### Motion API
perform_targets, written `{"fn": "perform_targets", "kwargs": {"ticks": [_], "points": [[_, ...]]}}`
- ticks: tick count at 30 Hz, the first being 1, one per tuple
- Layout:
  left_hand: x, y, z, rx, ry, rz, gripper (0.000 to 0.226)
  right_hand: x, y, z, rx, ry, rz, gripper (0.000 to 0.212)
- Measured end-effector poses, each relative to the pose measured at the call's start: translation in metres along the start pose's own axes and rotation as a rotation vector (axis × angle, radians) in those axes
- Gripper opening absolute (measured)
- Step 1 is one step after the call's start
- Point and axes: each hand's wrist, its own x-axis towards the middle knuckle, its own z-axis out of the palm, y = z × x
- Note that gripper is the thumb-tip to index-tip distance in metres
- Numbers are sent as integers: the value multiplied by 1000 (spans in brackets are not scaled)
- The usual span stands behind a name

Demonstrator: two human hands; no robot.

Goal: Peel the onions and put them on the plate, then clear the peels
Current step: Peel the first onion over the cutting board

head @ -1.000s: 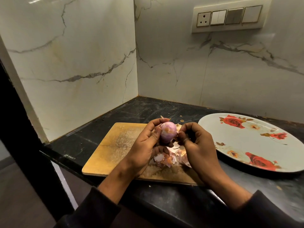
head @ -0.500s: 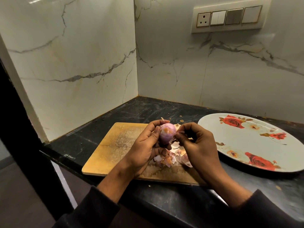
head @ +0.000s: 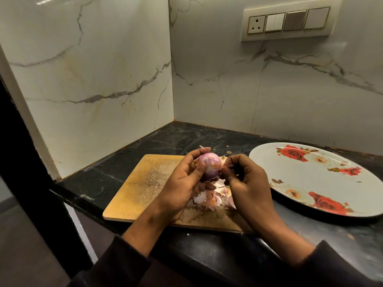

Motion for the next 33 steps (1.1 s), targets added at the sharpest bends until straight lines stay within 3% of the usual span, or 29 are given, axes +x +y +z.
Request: {"fn": "perform_targets", "kwargs": {"ticks": [4,8,17,33], "points": [[0,1,0,5,29,1,40,1,6,-3,-36,55,32,27],[0,2,1,26,84,8,40,1,5,-3,-128,15,40,8],[0,0,-3,22,95,-8,46,-1,-2,-5,49,-7,-48,21],[1,-1,-1,17,44,18,50,1,3,-5,161,32,77,9]]}}
